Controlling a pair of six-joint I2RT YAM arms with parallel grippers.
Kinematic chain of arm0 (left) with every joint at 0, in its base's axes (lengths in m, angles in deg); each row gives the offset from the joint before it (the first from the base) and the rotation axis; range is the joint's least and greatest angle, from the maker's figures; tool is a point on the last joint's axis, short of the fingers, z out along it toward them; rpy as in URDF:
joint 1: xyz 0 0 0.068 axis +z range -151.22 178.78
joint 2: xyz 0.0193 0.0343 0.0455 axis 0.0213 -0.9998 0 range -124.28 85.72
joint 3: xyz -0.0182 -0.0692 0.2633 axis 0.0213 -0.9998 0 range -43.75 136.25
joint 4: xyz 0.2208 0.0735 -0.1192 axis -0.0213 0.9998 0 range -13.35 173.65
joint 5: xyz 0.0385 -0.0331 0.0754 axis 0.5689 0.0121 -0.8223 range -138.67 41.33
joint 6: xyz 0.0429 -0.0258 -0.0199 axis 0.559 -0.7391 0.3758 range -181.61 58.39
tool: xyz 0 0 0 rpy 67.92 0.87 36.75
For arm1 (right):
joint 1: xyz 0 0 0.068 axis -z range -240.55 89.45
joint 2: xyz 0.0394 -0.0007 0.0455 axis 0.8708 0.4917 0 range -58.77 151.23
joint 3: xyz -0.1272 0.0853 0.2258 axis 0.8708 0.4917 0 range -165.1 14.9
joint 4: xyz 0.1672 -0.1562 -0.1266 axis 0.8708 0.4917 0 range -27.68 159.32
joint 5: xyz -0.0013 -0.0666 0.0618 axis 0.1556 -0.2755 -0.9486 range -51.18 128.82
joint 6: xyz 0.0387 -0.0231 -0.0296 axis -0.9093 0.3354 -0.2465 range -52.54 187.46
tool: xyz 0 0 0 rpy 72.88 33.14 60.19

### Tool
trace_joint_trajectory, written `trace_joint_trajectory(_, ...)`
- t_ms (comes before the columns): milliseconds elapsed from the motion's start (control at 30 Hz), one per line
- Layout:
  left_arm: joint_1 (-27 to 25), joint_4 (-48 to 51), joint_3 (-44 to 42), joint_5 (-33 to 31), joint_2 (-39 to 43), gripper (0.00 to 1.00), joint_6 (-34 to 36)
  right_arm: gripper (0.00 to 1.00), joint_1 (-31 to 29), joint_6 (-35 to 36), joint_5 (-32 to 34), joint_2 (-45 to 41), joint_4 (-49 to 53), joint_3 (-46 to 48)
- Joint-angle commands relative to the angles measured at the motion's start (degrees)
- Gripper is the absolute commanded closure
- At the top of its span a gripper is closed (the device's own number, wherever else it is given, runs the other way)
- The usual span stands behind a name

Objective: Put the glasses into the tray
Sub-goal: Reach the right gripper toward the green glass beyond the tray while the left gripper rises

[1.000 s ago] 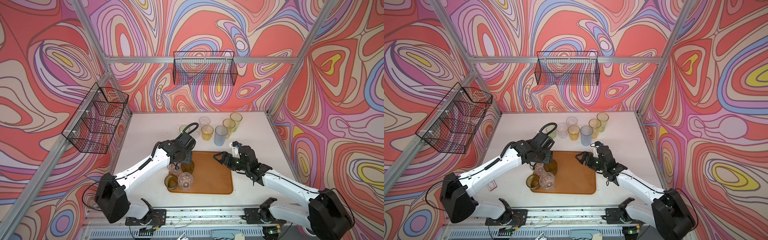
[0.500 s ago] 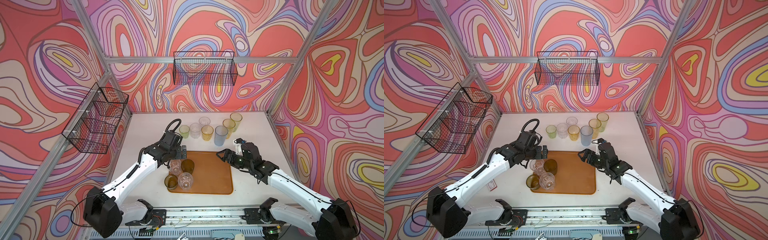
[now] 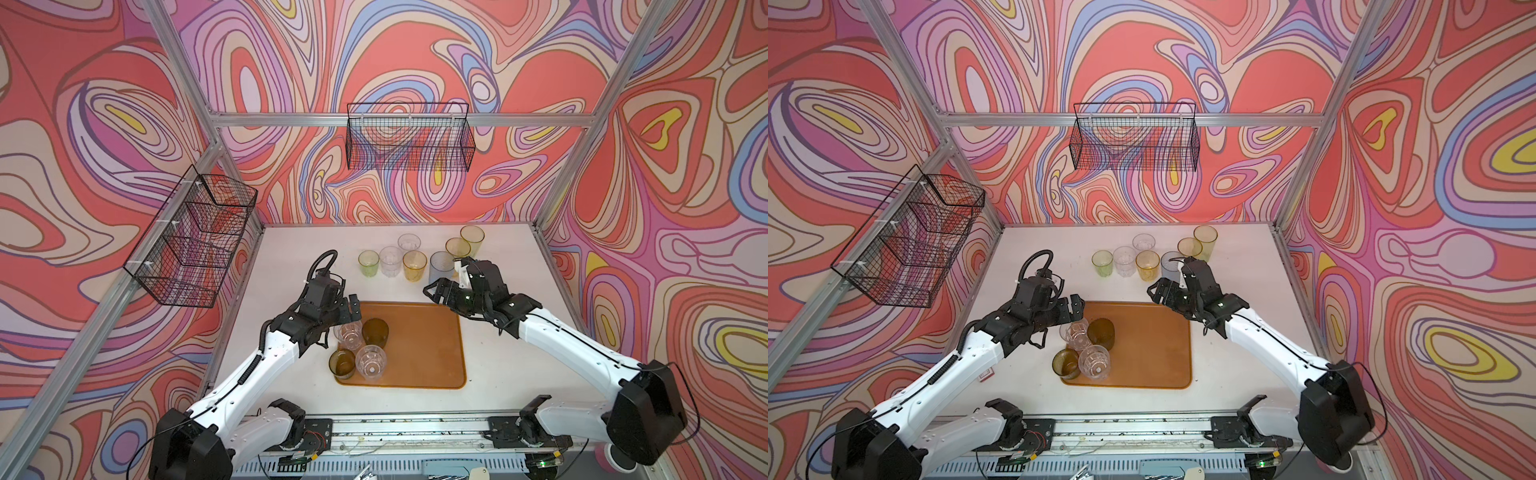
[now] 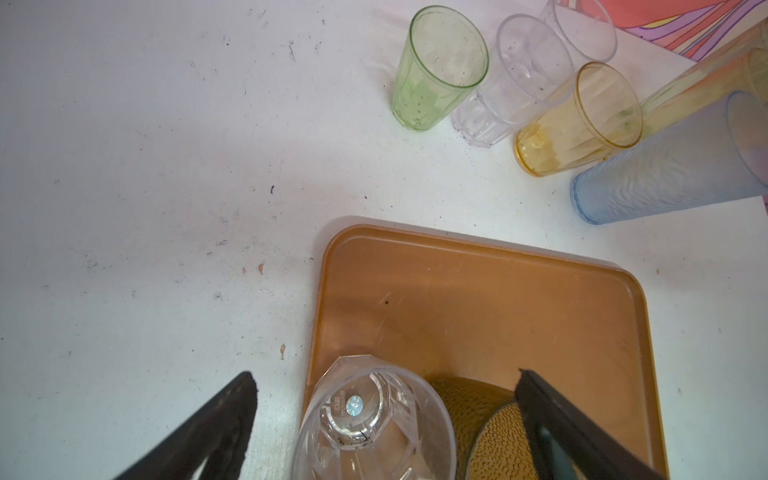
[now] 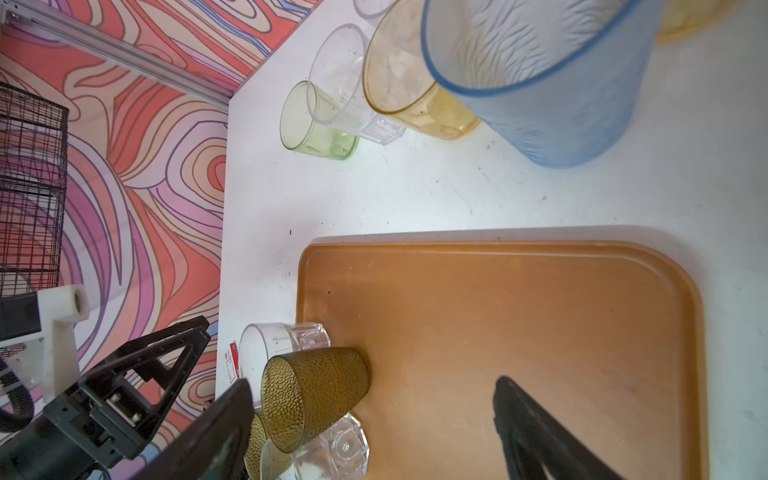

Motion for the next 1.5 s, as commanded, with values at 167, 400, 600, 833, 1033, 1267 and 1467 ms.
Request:
trace_joint_trajectory(167, 1.2, -5.0, -1.2, 1.6, -1.5, 0.0, 0.3, 0.13, -2.3, 5.2, 0.8, 12.6, 5.7, -15.0)
trace_joint_trajectory(400, 1.3, -6.3, -3.0, 3.3, 0.6, 0.0, -0.3, 0.23, -3.7, 7.7, 0.6, 23.1, 9.1, -27.3)
trace_joint_trajectory(600, 1.2, -5.6, -2.6, 2.9, 1.7, 0.0, -0.7, 0.29, -4.4, 7.9, 0.2, 32.0, 8.1, -34.0)
trace_joint_trajectory(833, 1.2, -2.4, 0.5, 2.3, 0.9, 0.0, -1.4, 0.33, -5.1, 6.4, 1.7, 40.6, 6.1, -40.9)
trace_joint_trajectory(1033, 1.3, -2.2, 1.5, 3.1, 1.8, 0.0, -2.1, 0.33, -5.5, 2.8, 3.5, 45.2, 0.8, -42.7)
trace_joint_trajectory(1267, 1.2, -1.1, 2.3, 4.6, 1.9, 0.0, -2.8, 0.33, -5.9, 0.3, 7.7, 49.5, -2.8, -45.5)
trace_joint_trajectory(1467, 1.2, 0.3, 3.0, 5.0, 1.8, 0.0, -2.8, 0.34, -6.6, -1.1, 9.8, 53.0, -4.1, -47.9)
